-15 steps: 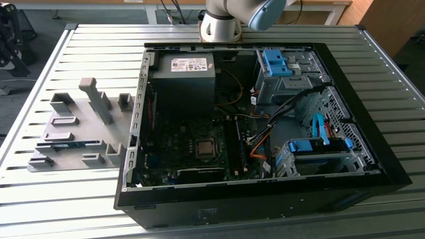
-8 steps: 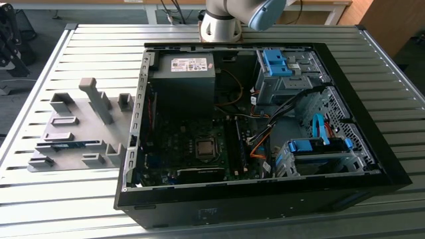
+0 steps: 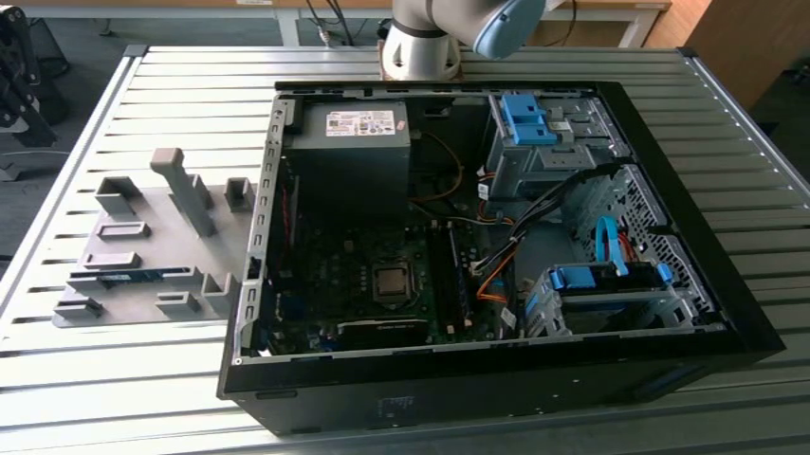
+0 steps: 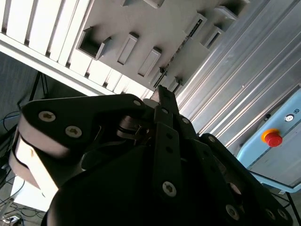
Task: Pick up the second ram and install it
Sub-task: 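Pick up the second ram and move it above second insertion slot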
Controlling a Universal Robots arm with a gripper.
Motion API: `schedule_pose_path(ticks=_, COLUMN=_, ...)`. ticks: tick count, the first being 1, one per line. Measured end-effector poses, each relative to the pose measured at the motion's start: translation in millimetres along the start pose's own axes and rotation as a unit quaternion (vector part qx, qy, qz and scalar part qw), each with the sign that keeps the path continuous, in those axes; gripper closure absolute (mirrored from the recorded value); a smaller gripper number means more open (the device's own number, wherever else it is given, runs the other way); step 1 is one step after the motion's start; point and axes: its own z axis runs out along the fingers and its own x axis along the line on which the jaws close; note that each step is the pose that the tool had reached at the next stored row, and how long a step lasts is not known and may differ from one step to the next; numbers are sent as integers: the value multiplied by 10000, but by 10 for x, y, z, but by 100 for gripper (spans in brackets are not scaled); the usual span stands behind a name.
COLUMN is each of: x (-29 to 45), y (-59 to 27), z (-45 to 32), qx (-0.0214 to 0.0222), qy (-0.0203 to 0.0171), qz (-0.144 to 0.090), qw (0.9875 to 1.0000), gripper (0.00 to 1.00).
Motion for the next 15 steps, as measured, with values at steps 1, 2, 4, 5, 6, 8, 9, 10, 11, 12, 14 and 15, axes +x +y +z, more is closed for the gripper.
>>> schedule_pose_path(ticks=1, x=0, y=0, z=0, qx=0, qy=0, qz=0, qw=10000, gripper=89)
schedule_pose_path(ticks=2, x=0, y=0, z=0, qx=0, qy=0, qz=0, qw=10000, gripper=89)
schedule_pose_path(ticks=4, x=0, y=0, z=0, qx=-1, qy=1, qz=-9, qw=10000, gripper=89)
schedule_pose_path(ticks=5, x=0, y=0, z=0, qx=-1, qy=1, qz=-21, qw=10000, gripper=89)
schedule_pose_path(ticks=6, x=0, y=0, z=0, qx=-1, qy=2, qz=-40, qw=10000, gripper=89)
schedule_pose_path(ticks=8, x=1, y=0, z=-1, qx=-3, qy=5, qz=-109, qw=9999, gripper=89)
schedule_pose_path(ticks=9, x=2, y=0, z=-1, qx=-5, qy=7, qz=-154, qw=9999, gripper=89)
schedule_pose_path(ticks=10, x=3, y=0, z=0, qx=-5, qy=9, qz=-201, qw=9998, gripper=89)
schedule_pose_path(ticks=11, x=4, y=0, z=-1, qx=-7, qy=11, qz=-247, qw=9997, gripper=89)
schedule_pose_path(ticks=12, x=4, y=0, z=0, qx=-7, qy=13, qz=-296, qw=9996, gripper=89)
schedule_pose_path(ticks=14, x=5, y=0, z=0, qx=-10, qy=17, qz=-400, qw=9992, gripper=89)
schedule_pose_path(ticks=15, x=6, y=0, z=0, qx=-11, qy=19, qz=-456, qw=9990, gripper=89)
